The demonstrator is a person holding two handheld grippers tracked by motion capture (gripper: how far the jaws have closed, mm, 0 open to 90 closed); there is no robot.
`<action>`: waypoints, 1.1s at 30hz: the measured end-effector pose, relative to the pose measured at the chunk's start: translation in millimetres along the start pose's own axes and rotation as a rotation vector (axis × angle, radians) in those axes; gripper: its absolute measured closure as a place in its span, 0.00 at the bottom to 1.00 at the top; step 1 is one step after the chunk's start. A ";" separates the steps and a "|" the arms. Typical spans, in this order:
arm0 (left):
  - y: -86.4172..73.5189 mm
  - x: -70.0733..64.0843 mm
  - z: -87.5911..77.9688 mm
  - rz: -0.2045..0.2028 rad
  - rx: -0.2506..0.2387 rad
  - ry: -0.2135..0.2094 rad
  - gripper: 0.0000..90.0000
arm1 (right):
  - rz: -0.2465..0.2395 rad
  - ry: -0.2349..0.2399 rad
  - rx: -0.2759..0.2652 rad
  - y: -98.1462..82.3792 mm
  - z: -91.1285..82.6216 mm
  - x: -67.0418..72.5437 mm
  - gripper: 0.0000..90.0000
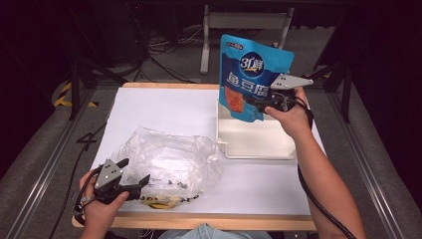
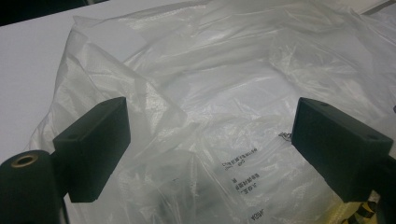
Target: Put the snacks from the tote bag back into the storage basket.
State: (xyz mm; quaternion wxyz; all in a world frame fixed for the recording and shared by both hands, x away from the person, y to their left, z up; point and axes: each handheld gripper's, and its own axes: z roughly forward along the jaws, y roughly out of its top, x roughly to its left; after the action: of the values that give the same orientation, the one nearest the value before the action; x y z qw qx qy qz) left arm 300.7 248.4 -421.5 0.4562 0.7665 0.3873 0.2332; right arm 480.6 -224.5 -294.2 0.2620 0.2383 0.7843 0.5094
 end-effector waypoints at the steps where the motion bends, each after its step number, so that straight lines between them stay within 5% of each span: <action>1: -0.1 0.0 -0.1 -0.001 0.000 -0.001 0.14 | 0.003 -0.002 -0.001 -1.5 0.4 -1.0 0.57; 33: -0.2 0.1 -0.3 0.001 0.002 -0.001 0.14 | 0.072 -0.001 0.065 -57.7 21.1 -13.8 0.57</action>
State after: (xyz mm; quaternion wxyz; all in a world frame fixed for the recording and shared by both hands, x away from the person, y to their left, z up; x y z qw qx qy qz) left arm 300.5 248.6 -421.6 0.4553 0.7673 0.3870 0.2328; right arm 498.5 -240.3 -352.4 0.2362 0.2749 0.7911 0.4927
